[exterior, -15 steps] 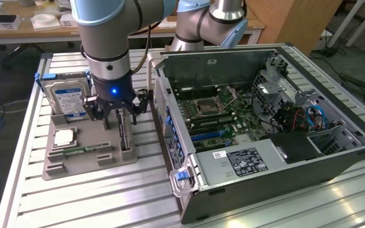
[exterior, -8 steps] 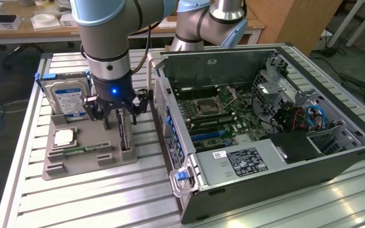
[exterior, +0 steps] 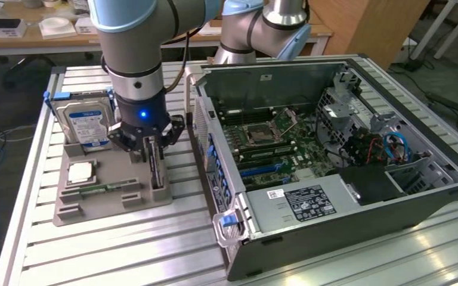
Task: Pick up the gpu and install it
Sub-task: 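Pick up the gpu and move the gpu toward the slot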
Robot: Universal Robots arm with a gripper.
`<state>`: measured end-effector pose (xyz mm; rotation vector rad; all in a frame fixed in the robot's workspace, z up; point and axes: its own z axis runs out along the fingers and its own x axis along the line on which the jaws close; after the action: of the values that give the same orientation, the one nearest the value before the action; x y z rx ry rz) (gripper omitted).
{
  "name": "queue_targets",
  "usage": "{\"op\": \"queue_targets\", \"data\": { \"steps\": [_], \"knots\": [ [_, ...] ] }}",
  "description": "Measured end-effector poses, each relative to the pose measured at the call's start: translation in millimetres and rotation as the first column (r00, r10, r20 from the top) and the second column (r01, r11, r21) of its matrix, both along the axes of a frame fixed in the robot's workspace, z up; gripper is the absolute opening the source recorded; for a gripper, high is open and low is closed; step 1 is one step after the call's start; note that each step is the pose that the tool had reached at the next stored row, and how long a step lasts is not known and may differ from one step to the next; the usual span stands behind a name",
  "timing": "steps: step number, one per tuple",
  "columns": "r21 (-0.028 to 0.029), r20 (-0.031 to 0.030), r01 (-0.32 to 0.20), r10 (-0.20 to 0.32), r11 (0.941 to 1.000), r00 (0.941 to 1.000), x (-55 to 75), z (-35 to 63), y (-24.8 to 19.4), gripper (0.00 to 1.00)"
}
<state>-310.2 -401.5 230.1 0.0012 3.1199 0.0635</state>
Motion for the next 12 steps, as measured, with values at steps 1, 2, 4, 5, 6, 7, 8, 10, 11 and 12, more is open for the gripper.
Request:
{"op": "queue_targets", "data": {
  "steps": [1,2,4,5,6,7,8,10,11,12],
  "knots": [
    [0.0000,0.0000,0.000,0.000,1.0000,1.0000,0.0,0.0,0.0,0.39],
    [0.0000,0.0000,0.000,0.000,1.0000,1.0000,0.0,0.0,0.0,0.33],
    [0.0000,0.0000,0.000,0.000,1.0000,1.0000,0.0,0.0,0.0,0.27],
    [-0.0001,0.0000,0.000,0.000,1.0000,1.0000,0.0,0.0,0.0,0.26],
    [0.0000,0.0000,0.000,0.000,1.0000,1.0000,0.0,0.0,0.0,0.26],
    [0.0000,-0.0001,0.000,0.000,1.0000,1.0000,0.0,0.0,0.0,0.26],
    [0.0000,0.0000,0.000,0.000,1.0000,1.0000,0.0,0.0,0.0,0.26],
    [0.0000,0.0000,0.000,0.000,1.0000,1.0000,0.0,0.0,0.0,0.26],
    [0.0000,0.0000,0.000,0.000,1.0000,1.0000,0.0,0.0,0.0,0.26],
    [0.0000,-0.0001,0.000,0.000,1.0000,1.0000,0.0,0.0,0.0,0.26]
  ]
}}
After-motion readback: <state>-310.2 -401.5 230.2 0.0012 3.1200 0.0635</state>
